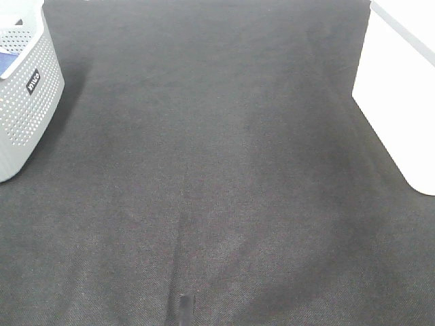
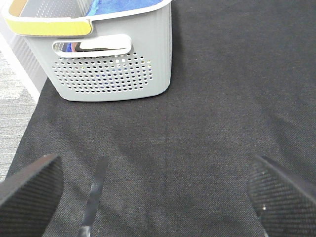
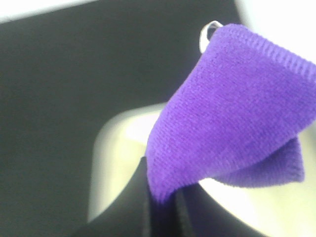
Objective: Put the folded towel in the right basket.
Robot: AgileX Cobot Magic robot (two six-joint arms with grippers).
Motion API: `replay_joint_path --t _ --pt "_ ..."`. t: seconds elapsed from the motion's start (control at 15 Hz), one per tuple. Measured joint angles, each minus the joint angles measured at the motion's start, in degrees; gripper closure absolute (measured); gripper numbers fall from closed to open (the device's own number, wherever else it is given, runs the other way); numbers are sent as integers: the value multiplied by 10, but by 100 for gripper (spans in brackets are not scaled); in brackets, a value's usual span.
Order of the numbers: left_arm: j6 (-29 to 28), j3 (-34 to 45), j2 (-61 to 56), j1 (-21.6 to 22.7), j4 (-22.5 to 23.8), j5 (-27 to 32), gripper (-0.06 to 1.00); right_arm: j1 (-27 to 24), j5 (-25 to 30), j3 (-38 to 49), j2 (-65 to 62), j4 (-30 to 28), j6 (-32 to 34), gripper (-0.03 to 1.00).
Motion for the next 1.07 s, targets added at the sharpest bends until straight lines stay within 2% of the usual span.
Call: replay_joint_path --t 0.13,0.33,0.4,0.47,0.67,0.73,0.87,1.07 --pt "0 0 0 0 0 0 0 -2 4 44 0 -75 -2 94" --pt "0 0 0 0 0 0 0 -2 5 119 1 -97 -27 94" --pt "0 0 0 0 0 0 0 -2 5 139 1 -99 -34 91" --pt "0 0 0 0 0 0 0 -2 5 155 1 -99 -34 82" --pt "0 0 0 0 0 0 0 -2 5 182 1 -97 -34 21" --pt "0 0 0 0 0 0 0 -1 6 183 1 -96 -34 8" --pt "0 0 0 0 0 0 0 -1 6 184 0 -84 -34 1" --pt "0 0 0 0 0 0 0 2 6 184 -9 -70 -28 -1"
